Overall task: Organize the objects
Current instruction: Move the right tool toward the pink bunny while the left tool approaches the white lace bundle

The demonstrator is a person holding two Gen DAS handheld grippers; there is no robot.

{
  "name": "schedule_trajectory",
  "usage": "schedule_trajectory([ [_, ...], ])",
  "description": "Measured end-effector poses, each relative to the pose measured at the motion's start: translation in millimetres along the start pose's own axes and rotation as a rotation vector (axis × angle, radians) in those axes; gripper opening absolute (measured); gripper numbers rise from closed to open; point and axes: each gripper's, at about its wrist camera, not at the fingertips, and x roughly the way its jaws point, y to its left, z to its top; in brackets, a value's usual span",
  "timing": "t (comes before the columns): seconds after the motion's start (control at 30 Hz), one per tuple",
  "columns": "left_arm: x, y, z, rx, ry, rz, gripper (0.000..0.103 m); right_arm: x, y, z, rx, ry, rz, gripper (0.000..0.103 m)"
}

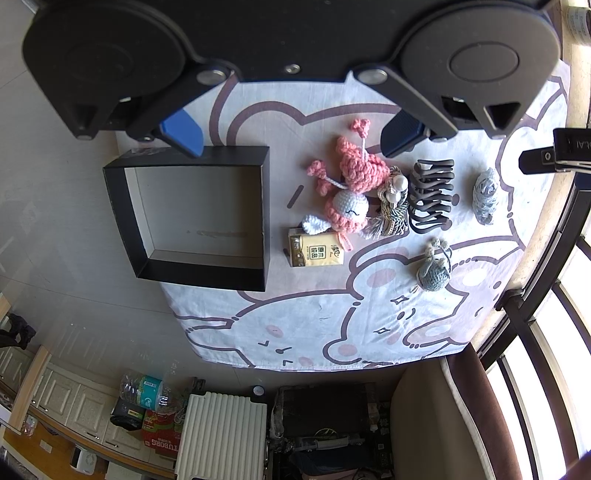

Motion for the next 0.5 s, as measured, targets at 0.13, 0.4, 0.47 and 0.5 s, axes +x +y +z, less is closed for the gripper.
schedule_trajectory([
  [0.13,-1.0,-1.1,1.4,0.006,-0.007,0.005,0.103,3.6,1.6,-0.2,0.005,0.004,0.006,0.103],
  [0.4,-5.7,6.5,5.6,-0.009,-0.037,0.01,0.103,2.6,0.9,3.4,0.036,0.007,0.025,0.103],
  [0.47,-6.7,9.7,6.4,-0.014,-0.043,0.014,0.103,2.1,-0.5,6.0,0.053,0.002,0.021,0.103],
  [0.5,-6.9,12.4,7.6,-0.02,-0.046,0.017,0.103,2.5,-0.3,7.8,0.055,0.0,0.018,0.103],
])
